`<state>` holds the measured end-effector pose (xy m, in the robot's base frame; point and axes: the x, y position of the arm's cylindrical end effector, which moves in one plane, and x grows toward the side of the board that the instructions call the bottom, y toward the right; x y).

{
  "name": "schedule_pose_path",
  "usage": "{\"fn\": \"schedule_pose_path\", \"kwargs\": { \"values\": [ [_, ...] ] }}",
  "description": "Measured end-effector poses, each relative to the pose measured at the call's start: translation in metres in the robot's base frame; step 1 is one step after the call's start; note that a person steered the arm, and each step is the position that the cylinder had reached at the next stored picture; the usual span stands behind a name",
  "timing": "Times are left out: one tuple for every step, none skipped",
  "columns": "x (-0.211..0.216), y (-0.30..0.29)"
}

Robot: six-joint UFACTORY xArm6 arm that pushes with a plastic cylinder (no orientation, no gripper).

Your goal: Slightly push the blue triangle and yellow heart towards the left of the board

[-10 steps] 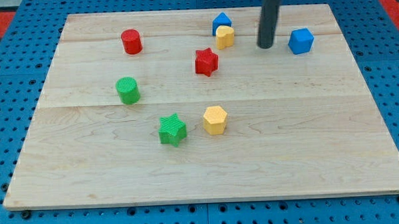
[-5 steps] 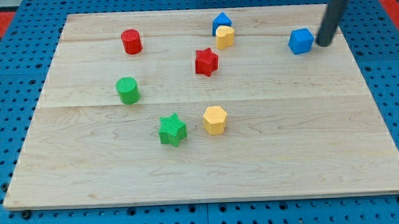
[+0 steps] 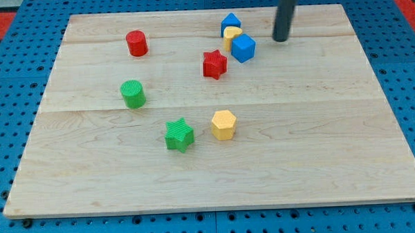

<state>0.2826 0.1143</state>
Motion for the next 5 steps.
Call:
{"fn": "schedule_pose_path", "kwargs": {
  "values": [
    [0.0, -0.058],
    [0.0, -0.033],
    [-0.024, 0.021],
    [-0.062, 0.015],
    [-0.053, -0.021]
  ]
}}
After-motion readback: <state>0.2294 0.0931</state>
